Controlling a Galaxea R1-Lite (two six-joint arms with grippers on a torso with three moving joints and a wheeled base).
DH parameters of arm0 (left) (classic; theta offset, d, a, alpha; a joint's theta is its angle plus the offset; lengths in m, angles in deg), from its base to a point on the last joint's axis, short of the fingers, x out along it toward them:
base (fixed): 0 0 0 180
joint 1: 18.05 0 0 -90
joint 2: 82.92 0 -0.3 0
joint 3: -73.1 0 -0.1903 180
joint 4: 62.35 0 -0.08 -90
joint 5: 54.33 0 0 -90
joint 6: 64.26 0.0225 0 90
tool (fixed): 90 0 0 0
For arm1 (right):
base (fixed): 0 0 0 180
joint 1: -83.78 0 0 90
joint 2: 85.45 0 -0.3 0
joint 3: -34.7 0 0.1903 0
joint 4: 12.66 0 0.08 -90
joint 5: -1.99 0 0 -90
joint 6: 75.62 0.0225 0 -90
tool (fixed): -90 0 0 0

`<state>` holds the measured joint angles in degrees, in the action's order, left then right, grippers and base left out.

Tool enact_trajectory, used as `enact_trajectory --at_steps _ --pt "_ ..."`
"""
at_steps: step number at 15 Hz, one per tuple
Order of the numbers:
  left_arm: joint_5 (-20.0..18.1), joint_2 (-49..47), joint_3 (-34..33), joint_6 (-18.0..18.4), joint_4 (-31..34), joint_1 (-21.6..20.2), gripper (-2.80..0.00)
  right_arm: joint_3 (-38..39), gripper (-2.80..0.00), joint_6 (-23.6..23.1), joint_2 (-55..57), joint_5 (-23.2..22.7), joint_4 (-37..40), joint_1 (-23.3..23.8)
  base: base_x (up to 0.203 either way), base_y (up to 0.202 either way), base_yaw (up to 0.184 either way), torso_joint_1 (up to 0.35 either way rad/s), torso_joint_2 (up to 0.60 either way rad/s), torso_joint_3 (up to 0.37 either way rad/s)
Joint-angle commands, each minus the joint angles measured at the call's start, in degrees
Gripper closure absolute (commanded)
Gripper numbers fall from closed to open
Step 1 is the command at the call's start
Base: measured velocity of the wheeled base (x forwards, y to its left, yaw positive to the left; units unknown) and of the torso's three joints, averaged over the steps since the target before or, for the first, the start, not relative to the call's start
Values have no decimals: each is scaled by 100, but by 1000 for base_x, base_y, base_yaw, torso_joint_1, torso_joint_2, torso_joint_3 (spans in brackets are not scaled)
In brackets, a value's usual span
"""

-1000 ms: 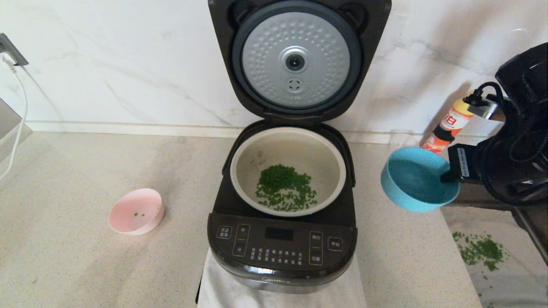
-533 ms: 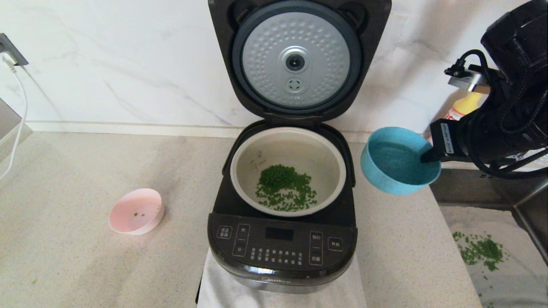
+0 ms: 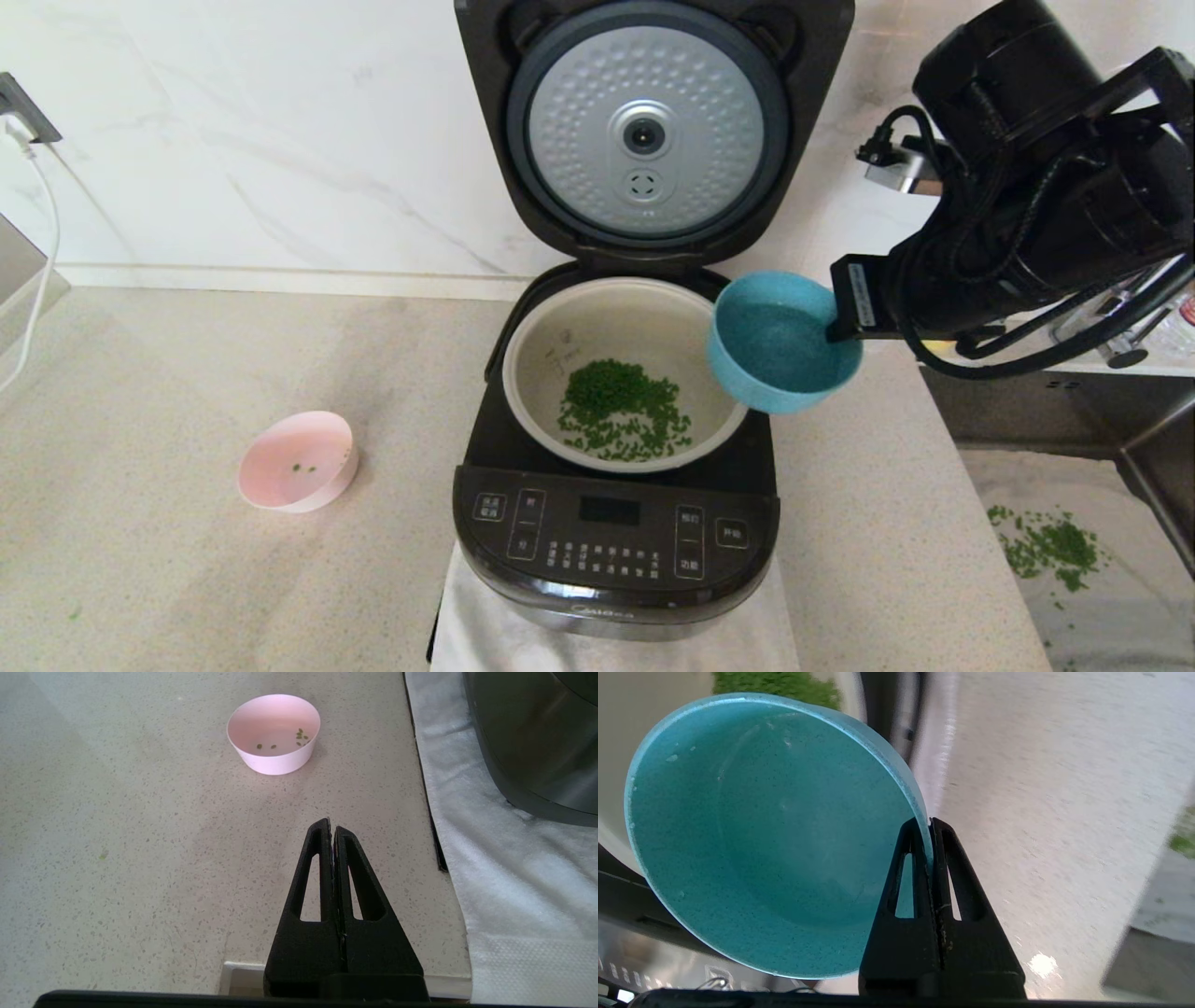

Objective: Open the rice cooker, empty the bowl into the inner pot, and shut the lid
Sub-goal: Pour the water from the bowl into the rice cooker

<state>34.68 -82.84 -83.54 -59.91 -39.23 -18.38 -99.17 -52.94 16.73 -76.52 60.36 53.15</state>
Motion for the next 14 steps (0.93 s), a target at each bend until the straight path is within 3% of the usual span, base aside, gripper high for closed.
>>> enact_trajectory --at_steps 1,14 --pt "2 -7 -44 4 -2 -2 0 -16 0 9 257 49 -144 -125 0 0 0 0 0 0" --pt "2 -7 -44 4 -2 -2 0 -85 0 -68 724 518 -935 -714 0 0 0 0 0 0"
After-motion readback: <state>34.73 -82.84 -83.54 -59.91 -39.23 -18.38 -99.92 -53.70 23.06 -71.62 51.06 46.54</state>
